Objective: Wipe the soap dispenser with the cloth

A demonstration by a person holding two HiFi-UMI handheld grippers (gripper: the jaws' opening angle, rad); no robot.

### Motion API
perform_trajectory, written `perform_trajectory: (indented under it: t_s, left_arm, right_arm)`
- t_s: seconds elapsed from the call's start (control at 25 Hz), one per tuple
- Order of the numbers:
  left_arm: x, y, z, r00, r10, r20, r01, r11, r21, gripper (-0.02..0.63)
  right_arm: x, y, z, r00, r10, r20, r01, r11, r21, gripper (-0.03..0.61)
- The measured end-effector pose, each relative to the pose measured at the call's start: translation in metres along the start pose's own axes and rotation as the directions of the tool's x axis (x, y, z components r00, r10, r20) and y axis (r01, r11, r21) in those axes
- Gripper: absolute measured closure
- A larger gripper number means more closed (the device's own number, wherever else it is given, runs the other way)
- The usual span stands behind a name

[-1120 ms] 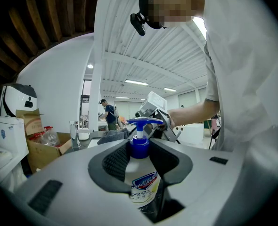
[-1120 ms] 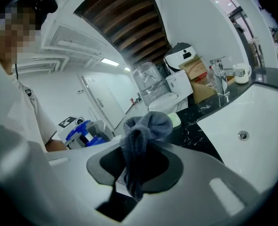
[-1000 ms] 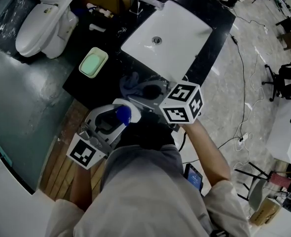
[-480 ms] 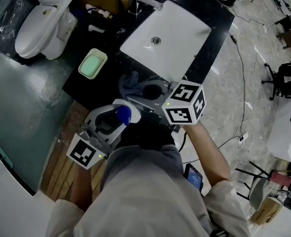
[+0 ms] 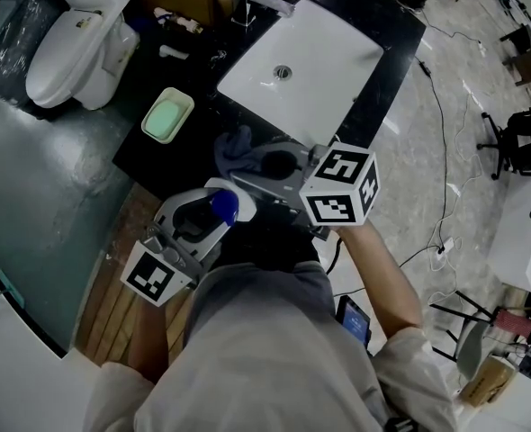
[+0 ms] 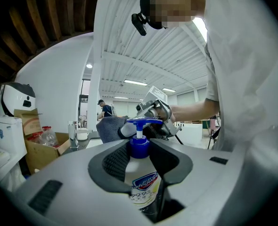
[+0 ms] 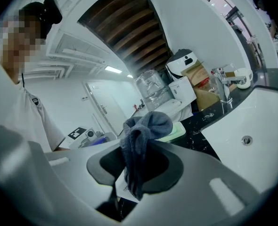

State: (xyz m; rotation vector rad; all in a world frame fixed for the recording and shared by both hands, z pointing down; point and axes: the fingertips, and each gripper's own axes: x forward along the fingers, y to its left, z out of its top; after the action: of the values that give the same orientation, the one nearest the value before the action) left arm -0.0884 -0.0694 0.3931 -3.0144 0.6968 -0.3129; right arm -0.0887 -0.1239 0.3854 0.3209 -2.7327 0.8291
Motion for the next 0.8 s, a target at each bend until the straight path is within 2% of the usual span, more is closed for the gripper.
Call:
perform_trajectory:
  t_s: [0.32, 0.48, 0.68, 0.8]
  left_arm:
    - [0.000, 0.002, -0.002, 1.000, 0.015, -0.003, -0.015, 0.999, -0.047, 0.483]
    - [0.000, 0.002, -0.001, 1.000, 0.010, 0.003, -0.010, 1.000, -0.028, 0.483]
    - [0.001, 0.003, -0.002, 1.000, 0.023, 0.006, -0.023, 0.998, -0.061, 0.483]
    - [0.001, 0.002, -0.002, 1.000, 0.024, 0.001, -0.024, 0.999, -0.048, 0.483]
  right_arm:
    - [-0.004, 0.010, 0.008, 1.000, 0.020, 0.010, -0.020, 0.999, -0.029, 0.505]
    - [-0.005, 0.016, 0.013, 0.999, 0.031, 0.019, -0.031, 0.998, -0.046, 0.505]
    - [-0.008, 0.024, 0.020, 0.998, 0.050, 0.046, -0.048, 0.997, -0.053, 0.505]
    - [-0.011, 0.028, 0.021, 0.997, 0.054, 0.056, -0.050, 0.997, -0.065, 0.505]
